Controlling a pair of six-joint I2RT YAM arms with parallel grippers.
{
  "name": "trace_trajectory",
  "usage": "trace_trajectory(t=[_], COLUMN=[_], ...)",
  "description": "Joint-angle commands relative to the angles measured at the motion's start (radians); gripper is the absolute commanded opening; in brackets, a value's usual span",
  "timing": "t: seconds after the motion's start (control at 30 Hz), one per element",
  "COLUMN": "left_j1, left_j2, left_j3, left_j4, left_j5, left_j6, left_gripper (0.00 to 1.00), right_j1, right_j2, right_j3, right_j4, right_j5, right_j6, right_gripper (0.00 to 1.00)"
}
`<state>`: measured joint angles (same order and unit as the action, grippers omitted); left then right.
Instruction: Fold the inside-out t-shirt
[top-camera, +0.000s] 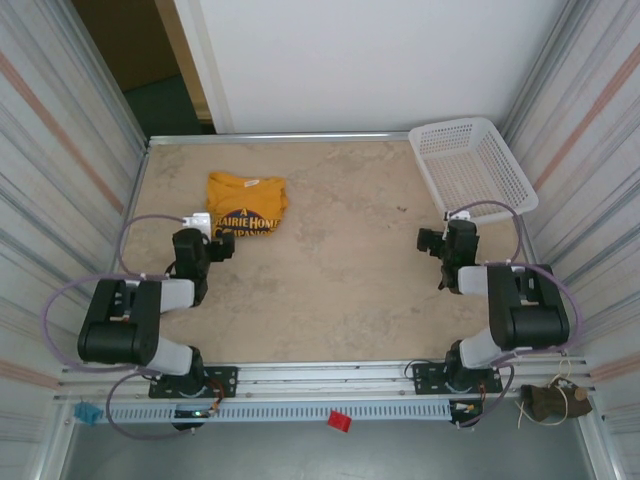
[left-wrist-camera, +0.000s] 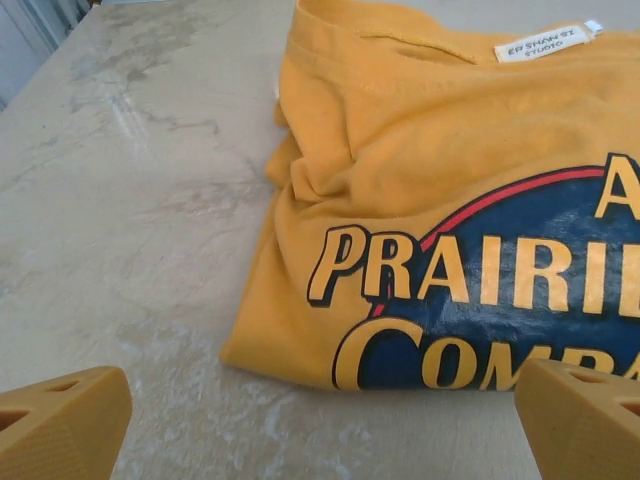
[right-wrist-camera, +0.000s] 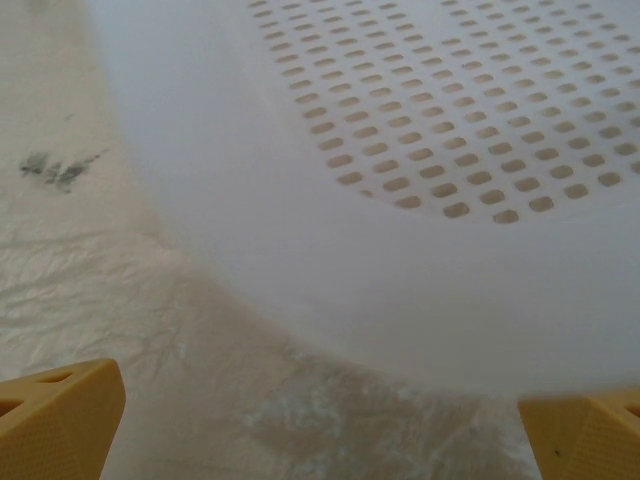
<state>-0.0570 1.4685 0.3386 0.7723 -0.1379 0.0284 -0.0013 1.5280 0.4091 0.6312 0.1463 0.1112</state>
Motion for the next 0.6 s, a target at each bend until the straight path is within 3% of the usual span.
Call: trace_trajectory(t=[0.0, 0.03, 0.07, 0.13, 0.57], left_j1=[0.018, 0.021, 0.035, 0.051, 0.037], left_j2=[0.040, 0.038, 0.068, 0.042, 0.042], left_j3=[0.029, 0.077, 0.076, 0.086, 0.076], left_j4=[0.100, 0.001, 0.054, -0.015, 0.010], left_j5=[0.118, 0.136, 0.150, 0.183, 0.181], left_j6=[0.047, 0.045, 0.043, 0.028, 0.047], left_gripper=[0.99, 0.99, 0.99, 0.99, 0.99], right_j1=[-0.058, -0.055, -0.044, -0.031, -0.033], right_j2=[0.012, 0.015, 0.034, 0.009, 0.010], right_j3=[-0.012, 0.000, -0.005, -0.005, -0.010], right_j4=[0.186, 0.164, 0.212, 0.169, 0.183], right_j5=[-0.127, -0.121, -0.100, -0.076, -0.090], right_j6=[0.002, 0.002, -0.009, -0.012, -0.015], right_gripper=[0.99, 0.99, 0.99, 0.99, 0.99])
